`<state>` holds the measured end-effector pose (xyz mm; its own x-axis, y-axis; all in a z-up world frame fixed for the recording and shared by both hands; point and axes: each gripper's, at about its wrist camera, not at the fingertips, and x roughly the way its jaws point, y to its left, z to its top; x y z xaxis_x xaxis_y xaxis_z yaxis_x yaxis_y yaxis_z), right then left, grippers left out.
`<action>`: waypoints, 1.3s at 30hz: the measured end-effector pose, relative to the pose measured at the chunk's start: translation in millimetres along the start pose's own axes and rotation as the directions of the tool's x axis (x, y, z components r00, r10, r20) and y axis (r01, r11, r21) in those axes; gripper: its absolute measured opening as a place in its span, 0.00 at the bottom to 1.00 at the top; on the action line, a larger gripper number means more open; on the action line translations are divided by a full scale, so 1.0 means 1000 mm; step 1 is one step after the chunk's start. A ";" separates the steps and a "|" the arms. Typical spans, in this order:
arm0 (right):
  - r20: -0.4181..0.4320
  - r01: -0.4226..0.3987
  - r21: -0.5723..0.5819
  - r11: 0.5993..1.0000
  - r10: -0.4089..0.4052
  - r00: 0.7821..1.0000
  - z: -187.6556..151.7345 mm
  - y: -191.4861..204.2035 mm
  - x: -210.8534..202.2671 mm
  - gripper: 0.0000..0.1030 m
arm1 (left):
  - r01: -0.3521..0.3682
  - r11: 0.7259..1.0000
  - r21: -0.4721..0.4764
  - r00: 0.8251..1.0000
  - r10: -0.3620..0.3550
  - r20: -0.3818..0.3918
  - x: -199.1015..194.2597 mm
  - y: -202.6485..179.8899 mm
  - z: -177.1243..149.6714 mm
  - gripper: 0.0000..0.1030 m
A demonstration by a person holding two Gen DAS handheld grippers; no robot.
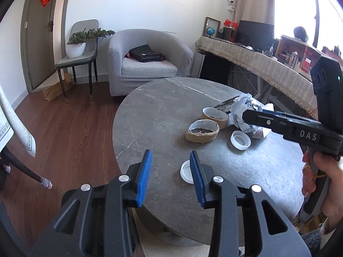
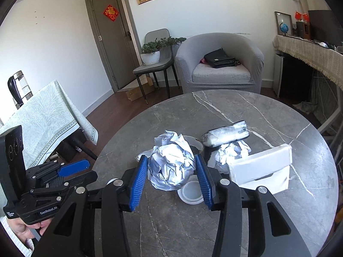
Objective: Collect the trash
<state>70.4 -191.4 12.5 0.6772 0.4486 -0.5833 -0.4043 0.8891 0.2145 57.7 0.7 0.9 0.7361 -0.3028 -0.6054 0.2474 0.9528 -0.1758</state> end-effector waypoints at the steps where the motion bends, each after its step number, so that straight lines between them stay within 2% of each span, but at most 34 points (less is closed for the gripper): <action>1: -0.004 -0.006 -0.008 1.000 0.006 1.000 0.001 0.004 0.002 0.45 | 0.005 1.000 -0.016 1.000 -0.005 0.004 -0.002 0.004 0.000 0.37; 16: -0.051 -0.143 -0.114 0.983 0.138 0.989 0.011 0.081 0.032 0.45 | -0.098 0.995 -0.017 0.995 0.098 -0.003 -0.023 0.055 -0.008 0.34; 19: -0.065 -0.182 -0.117 0.976 0.175 0.982 0.014 0.096 0.042 0.45 | -0.143 0.989 -0.024 0.990 0.143 0.002 -0.029 0.070 -0.011 0.34; 20: -0.070 -0.192 -0.119 0.974 0.184 0.980 0.014 0.101 0.044 0.45 | -0.154 0.988 -0.021 0.988 0.154 -0.005 -0.030 0.076 -0.012 0.31; 23: -0.087 -0.219 -0.128 0.967 0.209 0.974 0.015 0.118 0.056 0.45 | -0.173 0.984 -0.041 0.985 0.171 -0.030 -0.034 0.095 -0.020 0.31; 26: -0.108 -0.247 -0.145 0.958 0.233 0.967 0.015 0.136 0.068 0.45 | -0.172 0.984 -0.054 0.984 0.168 -0.059 -0.036 0.113 -0.027 0.31; 33: -0.172 -0.288 -0.174 0.942 0.258 0.951 0.008 0.173 0.097 0.45 | -0.176 0.980 -0.093 0.976 0.161 -0.150 -0.031 0.149 -0.050 0.22; 39: -0.213 -0.311 -0.180 0.933 0.271 0.939 0.003 0.193 0.115 0.45 | -0.203 0.974 -0.101 0.959 0.177 -0.223 -0.022 0.174 -0.071 0.20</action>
<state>72.1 32.0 -11.1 0.3949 0.6431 -0.6561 -0.6986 0.6740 0.2401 39.6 174.6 -71.3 0.6091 -0.1174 -0.7843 0.0276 0.9915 -0.1270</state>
